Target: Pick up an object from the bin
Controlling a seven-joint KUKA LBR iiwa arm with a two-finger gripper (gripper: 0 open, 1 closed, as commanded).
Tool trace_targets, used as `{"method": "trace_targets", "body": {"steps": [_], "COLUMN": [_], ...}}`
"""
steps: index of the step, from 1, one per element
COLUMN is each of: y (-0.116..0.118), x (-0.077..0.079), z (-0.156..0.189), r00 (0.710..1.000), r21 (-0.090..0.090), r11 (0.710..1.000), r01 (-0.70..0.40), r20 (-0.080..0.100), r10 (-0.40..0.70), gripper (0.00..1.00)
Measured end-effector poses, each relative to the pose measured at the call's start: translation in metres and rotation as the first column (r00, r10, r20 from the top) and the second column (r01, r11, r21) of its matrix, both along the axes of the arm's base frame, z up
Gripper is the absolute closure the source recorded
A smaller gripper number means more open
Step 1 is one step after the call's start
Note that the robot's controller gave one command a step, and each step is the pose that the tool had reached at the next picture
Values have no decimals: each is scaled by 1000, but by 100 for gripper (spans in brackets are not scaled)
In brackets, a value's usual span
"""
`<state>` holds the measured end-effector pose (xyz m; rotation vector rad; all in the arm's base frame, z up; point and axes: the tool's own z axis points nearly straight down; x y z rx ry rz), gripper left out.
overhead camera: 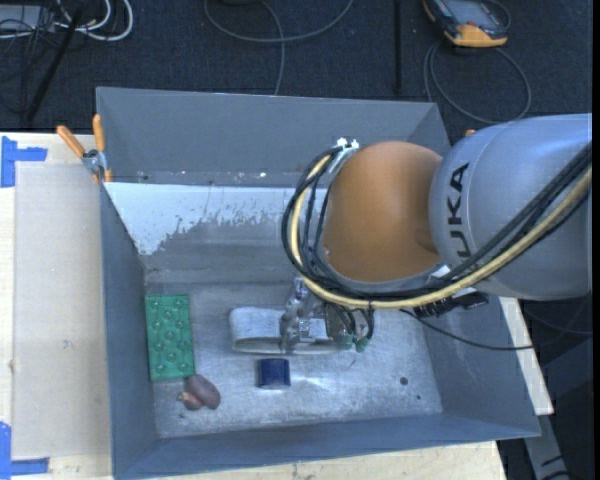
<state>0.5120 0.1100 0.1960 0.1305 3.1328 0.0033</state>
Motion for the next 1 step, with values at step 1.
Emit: {"method": "trace_targets", "body": {"steps": [1], "y": [-94], "x": [-5], "z": [88], "r00": [928], "r21": [-4], "r11": [928], "r01": [-373], "r20": [-5], "r10": [373], "gripper": [100]}}
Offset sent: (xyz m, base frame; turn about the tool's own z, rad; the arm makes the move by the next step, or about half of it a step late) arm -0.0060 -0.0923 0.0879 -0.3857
